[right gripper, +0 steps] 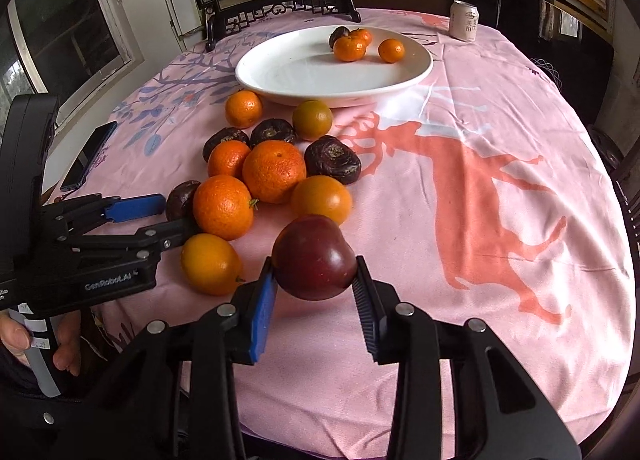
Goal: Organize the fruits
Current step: 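Grasp the red plum with the right gripper while the left grasps a passion fruit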
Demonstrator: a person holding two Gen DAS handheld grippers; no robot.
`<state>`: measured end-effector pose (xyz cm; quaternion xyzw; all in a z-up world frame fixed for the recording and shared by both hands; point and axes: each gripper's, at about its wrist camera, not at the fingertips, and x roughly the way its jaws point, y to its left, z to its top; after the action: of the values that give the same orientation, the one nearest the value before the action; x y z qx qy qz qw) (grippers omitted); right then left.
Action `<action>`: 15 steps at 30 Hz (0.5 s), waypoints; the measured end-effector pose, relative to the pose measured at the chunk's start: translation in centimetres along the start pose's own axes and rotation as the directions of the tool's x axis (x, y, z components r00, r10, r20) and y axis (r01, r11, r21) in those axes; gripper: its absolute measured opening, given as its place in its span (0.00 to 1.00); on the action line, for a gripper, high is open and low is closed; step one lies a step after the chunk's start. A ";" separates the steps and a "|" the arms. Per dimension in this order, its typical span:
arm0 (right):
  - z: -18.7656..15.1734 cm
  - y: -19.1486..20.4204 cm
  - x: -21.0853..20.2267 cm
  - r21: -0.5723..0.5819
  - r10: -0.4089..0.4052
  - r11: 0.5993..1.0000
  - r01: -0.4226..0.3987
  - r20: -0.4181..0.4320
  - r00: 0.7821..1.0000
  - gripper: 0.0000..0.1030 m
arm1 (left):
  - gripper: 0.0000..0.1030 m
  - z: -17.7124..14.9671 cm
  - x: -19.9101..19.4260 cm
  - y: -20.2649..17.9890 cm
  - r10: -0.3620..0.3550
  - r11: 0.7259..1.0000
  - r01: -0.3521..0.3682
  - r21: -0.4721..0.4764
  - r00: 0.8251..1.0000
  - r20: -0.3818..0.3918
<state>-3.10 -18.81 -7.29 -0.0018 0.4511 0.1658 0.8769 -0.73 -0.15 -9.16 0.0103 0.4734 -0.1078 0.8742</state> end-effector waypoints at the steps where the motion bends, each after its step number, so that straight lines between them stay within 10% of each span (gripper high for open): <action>1: 0.0 -0.1 0.0 0.002 0.000 1.000 0.000 0.000 1.000 0.37 | 0.39 0.1 0.1 -0.1 0.001 1.000 -0.001 0.007 1.000 0.003; 3: 0.0 -0.2 -0.2 0.005 0.001 1.000 -0.001 0.003 1.000 0.37 | 0.25 0.3 0.2 -0.2 -0.014 1.000 0.014 0.008 1.000 0.005; 15: 0.4 -0.2 -0.6 0.009 0.006 1.000 -0.006 0.021 1.000 0.37 | 0.24 0.4 -1.7 0.8 -0.046 0.999 0.047 -0.028 0.998 0.043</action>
<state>-3.05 -19.11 -6.55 0.0051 0.4425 0.1664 0.8812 -1.15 0.91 -7.66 -0.0157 0.4563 -0.1213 0.8814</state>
